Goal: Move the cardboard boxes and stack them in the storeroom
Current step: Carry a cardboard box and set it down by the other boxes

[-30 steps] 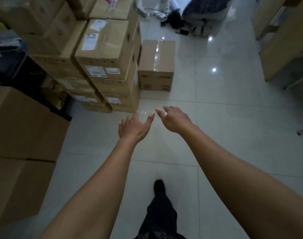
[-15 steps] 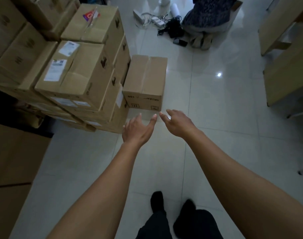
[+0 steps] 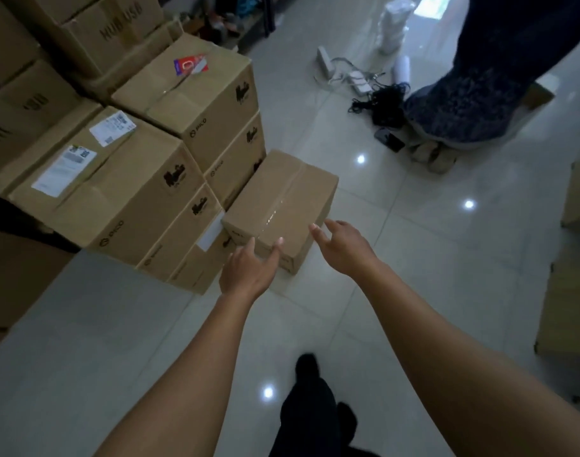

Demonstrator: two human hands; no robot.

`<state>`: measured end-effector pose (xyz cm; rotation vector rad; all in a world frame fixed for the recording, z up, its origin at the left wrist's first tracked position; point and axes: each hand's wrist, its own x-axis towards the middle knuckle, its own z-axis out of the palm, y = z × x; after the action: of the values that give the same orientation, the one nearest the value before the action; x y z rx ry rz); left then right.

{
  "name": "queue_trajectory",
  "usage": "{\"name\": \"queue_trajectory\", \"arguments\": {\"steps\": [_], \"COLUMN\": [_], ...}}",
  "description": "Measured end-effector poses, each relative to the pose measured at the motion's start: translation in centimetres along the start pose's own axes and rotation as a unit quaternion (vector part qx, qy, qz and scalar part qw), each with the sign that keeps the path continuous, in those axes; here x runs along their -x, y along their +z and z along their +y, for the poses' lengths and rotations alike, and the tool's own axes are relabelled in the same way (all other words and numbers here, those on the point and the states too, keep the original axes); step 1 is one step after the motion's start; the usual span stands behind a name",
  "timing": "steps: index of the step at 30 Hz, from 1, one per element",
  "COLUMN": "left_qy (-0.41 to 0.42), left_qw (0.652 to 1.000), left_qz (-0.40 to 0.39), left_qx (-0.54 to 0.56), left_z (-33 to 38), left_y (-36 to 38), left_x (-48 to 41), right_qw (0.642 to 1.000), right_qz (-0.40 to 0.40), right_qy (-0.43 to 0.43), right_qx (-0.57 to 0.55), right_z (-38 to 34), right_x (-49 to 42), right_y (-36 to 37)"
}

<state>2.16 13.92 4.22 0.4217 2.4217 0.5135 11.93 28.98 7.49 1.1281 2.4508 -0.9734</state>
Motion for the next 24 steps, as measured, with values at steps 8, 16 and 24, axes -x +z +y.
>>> {"name": "queue_trajectory", "arguments": {"steps": [8,16,24], "left_qy": [-0.115,-0.226,-0.339], "left_qw": [0.989,0.952,0.893], "left_qz": [0.043,0.101,0.162], "left_qx": [0.086,0.179,0.248], "left_z": [5.5,7.1,3.9], "left_y": [1.5,5.6,15.5], "left_x": [-12.6,-22.6,-31.8], "right_qw": [0.995,0.982,0.948], "right_qz": [-0.018,-0.071,-0.140], "right_qy": [-0.075,-0.139,-0.227], "right_qx": [0.056,0.105,0.175], "right_z": [0.1,1.2,5.9], "right_x": [-17.6,-33.4,-47.3], "right_y": [-6.2,-5.4,1.1]}}
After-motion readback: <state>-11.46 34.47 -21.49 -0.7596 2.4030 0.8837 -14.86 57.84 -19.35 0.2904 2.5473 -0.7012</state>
